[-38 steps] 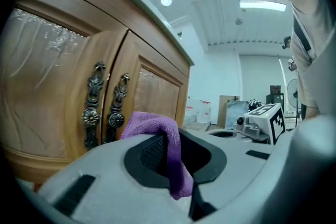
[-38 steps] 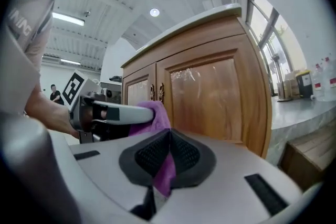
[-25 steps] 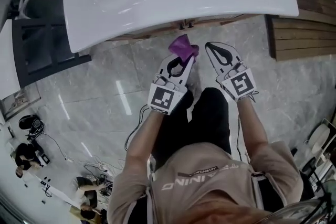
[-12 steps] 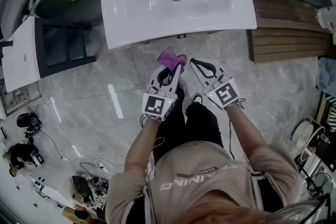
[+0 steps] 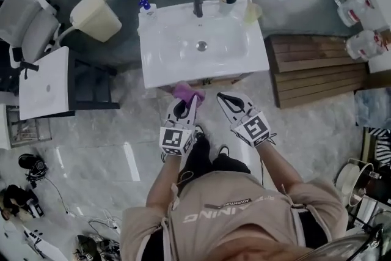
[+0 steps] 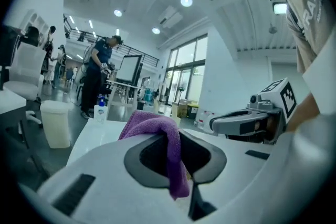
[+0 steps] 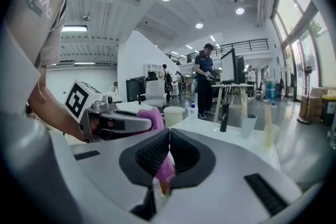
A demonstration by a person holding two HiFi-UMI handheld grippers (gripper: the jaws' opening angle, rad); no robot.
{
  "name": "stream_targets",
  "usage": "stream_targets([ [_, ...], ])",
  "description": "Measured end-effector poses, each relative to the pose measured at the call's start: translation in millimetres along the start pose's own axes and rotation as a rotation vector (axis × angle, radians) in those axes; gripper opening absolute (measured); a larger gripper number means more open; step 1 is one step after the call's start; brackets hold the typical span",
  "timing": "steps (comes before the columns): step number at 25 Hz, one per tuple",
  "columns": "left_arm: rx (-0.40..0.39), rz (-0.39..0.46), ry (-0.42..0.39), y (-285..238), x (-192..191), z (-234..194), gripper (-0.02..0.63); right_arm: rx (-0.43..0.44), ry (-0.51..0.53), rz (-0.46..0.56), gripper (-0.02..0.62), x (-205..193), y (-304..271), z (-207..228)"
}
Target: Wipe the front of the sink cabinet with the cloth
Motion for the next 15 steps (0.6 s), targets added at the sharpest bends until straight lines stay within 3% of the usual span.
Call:
stream_targets([
  [6,-0.031,0.027,-0.049,19,46,-2,0.037,-0.062,-0.031,0.016,0.012,29,27,-3],
  [15,-0.069,0.022,0.059,32,65,-20,0.037,-0.121,0.011,0.047,0.012,50,44,-7],
])
Point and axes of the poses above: the fingertips, and each gripper's own axes: y backward along the fingers, z to its right, x out of its top, the point moved 4 cm from there along y, backward along the fingers, and after that the axes turned 14 degrees about -z, right-handed, at the moved point
